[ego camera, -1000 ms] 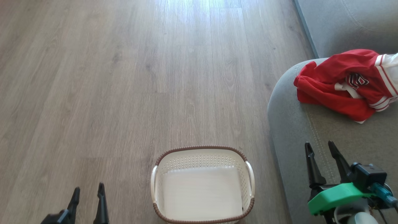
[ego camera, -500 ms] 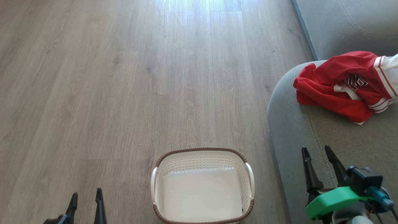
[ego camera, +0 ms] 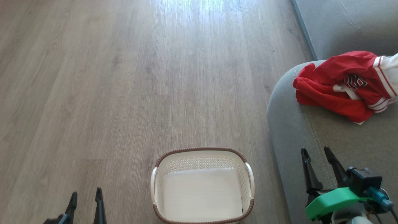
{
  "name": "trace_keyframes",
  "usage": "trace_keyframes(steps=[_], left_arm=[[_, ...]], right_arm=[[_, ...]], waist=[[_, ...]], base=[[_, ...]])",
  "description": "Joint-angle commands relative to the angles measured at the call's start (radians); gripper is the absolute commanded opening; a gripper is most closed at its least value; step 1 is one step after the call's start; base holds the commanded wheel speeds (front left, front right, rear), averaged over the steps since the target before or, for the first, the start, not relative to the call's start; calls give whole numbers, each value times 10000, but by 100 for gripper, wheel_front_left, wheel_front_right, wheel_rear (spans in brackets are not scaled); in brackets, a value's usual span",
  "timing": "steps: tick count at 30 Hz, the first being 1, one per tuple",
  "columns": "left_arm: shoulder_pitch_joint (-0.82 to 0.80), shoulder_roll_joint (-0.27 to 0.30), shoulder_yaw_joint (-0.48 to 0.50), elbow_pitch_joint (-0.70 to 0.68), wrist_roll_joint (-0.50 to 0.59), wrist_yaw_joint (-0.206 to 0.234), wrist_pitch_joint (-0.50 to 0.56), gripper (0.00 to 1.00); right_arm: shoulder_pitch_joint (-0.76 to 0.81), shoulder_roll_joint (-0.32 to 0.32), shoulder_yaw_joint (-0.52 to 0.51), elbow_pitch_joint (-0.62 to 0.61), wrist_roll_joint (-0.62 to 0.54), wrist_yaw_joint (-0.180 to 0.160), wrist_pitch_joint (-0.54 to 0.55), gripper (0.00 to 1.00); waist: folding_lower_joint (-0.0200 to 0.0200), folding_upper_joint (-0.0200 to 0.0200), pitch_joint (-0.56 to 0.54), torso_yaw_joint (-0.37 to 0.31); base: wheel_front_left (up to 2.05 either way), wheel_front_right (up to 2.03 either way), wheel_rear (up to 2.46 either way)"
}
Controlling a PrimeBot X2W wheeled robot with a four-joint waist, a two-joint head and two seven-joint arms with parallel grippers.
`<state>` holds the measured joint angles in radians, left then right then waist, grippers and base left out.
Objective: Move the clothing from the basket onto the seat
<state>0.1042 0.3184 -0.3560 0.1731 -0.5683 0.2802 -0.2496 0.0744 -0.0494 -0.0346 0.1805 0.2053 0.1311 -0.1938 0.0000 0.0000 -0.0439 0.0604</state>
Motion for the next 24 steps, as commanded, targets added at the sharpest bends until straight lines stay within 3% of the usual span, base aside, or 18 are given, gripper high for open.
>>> trace_keyframes(steps=[1,7,8,9,12,24], left_arm=[[-320,80,473,-223,125,-48,-122,100],[-368,43,503,-226,213,-62,-122,100],[-376,30,513,-243,217,-76,-122,0],[-10,-75,67,81,86,-75,17,0],[18,-287,-59,526,79,-76,32,0],[-165,-519,353,481,-913,-363,352,0]], right_arm=[[-297,-9,226,-285,57,-4,-85,100],[-314,-9,203,-269,42,-4,-93,100],[-316,-9,201,-266,38,-4,-91,0],[0,2,2,88,-2,0,2,0],[105,6,43,626,4,0,8,0],[-88,4,-44,703,1307,0,304,0]], waist=[[0,0,8,4],[0,0,15,12],[0,0,18,14],[0,0,17,14],[0,0,18,13],[0,0,54,-45]], base=[[0,0,0],[0,0,0],[0,0,0],[0,0,0],[0,0,0],[0,0,0]])
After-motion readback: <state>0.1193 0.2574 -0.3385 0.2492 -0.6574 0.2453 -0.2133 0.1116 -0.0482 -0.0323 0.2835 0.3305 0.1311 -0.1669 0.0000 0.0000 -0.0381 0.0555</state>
